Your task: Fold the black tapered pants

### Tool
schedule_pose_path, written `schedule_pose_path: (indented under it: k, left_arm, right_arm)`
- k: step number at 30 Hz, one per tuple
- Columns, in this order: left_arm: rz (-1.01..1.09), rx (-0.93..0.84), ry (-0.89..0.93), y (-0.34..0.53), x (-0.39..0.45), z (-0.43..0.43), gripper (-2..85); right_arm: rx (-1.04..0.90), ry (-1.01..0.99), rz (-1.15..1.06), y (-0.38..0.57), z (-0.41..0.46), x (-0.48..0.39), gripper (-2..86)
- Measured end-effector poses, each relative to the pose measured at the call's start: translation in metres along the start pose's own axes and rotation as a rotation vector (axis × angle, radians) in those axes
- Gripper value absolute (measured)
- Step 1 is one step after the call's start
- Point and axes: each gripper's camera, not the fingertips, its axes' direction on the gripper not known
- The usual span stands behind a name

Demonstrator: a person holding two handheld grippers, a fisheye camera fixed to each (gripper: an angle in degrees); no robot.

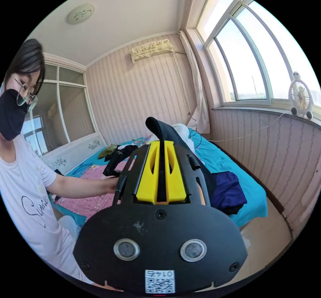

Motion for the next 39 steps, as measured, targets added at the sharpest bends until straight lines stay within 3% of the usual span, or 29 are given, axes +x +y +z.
schedule_pose_path:
  k: [3,8,13,17,21,23,24,26,27,30,33,35,39]
  left_arm:
    - [-0.048,0.113,0.06,0.037,0.008,-0.116,-1.0]
    - [-0.163,0.216,-0.17,0.114,0.02,-0.328,-0.9]
    - [-0.207,0.339,-0.459,0.186,0.072,-0.523,-0.9]
    - [-0.262,0.334,-0.68,0.245,0.111,-0.617,-0.8]
    - [-0.464,0.366,-0.618,0.313,0.091,-0.644,-0.7]
    - [-0.683,0.353,-0.524,0.363,0.048,-0.627,-0.4]
    - [-0.739,0.32,-0.52,0.373,0.035,-0.618,-0.3]
    - [-0.898,0.052,-0.547,0.395,-0.004,-0.578,0.6]
    - [-0.922,0.016,-0.569,0.397,-0.007,-0.573,0.9]
    - [-0.932,0.066,-0.596,0.391,0.005,-0.597,2.2]
    - [-0.913,0.148,-0.559,0.38,0.024,-0.64,2.0]
    - [-0.915,0.2,-0.595,0.375,0.04,-0.676,0.9]
    - [-0.912,0.293,-0.66,0.365,0.056,-0.719,1.9]
  right_arm:
    - [0.016,-0.172,-0.008,-0.011,0.012,-0.03,1.2]
    - [-0.027,-0.597,0.073,-0.01,0.091,-0.107,1.1]
    - [0.009,-0.71,0.123,0.005,0.144,-0.185,1.1]
    - [-0.095,-0.642,0.256,0.049,0.184,-0.211,1.1]
    - [-0.29,-0.528,0.32,0.111,0.219,-0.229,1.2]
    - [-0.49,-0.393,0.365,0.164,0.251,-0.235,1.2]
    - [-0.555,-0.354,0.376,0.178,0.261,-0.237,1.2]
    - [-0.818,-0.16,0.354,0.225,0.296,-0.25,1.3]
    - [-0.842,-0.096,0.34,0.231,0.3,-0.254,1.3]
    - [-0.8,-0.066,0.369,0.23,0.304,-0.277,1.2]
    - [-0.777,0.067,0.18,0.211,0.308,-0.321,0.8]
    - [-0.66,0.119,-0.018,0.197,0.308,-0.369,0.8]
    - [-0.62,-0.106,-0.412,0.207,0.334,-0.471,2.0]
